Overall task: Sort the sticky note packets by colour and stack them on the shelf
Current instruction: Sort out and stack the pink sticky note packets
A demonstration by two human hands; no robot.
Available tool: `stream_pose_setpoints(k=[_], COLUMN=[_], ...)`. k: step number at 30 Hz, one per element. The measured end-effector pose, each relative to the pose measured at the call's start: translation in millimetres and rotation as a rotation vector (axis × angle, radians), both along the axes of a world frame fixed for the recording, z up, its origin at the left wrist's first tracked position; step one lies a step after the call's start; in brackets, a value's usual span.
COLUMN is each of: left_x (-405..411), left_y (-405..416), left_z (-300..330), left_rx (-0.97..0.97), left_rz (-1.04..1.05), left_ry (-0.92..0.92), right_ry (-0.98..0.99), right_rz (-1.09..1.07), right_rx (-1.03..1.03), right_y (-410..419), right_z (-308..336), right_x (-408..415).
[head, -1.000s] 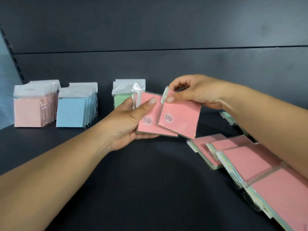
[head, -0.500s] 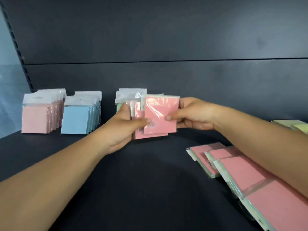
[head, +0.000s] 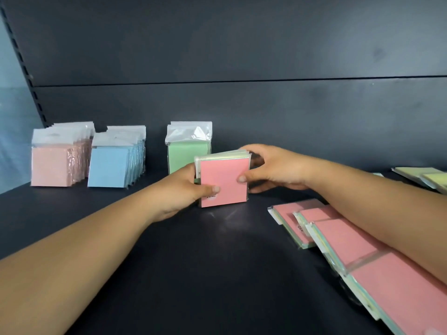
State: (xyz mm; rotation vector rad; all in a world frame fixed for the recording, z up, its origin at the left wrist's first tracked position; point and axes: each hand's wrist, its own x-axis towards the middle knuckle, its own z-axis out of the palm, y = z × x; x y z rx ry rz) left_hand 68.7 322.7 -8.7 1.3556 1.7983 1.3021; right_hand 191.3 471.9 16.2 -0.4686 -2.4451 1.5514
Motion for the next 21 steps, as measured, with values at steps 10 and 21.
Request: stream_pose_setpoints(k=[10,21], left_x=[12,16], left_y=[38,127], left_z=[-1,-14], left_rx=[0.007,0.072], left_rz=[0.398,0.38], left_ry=[0.098,0.006], right_ry=[-0.055,0.093], right_rz=[-0.139,-0.648], right_rx=[0.038,0.085], right_y=[28,75], right_z=[12,-13], right_x=[5,2])
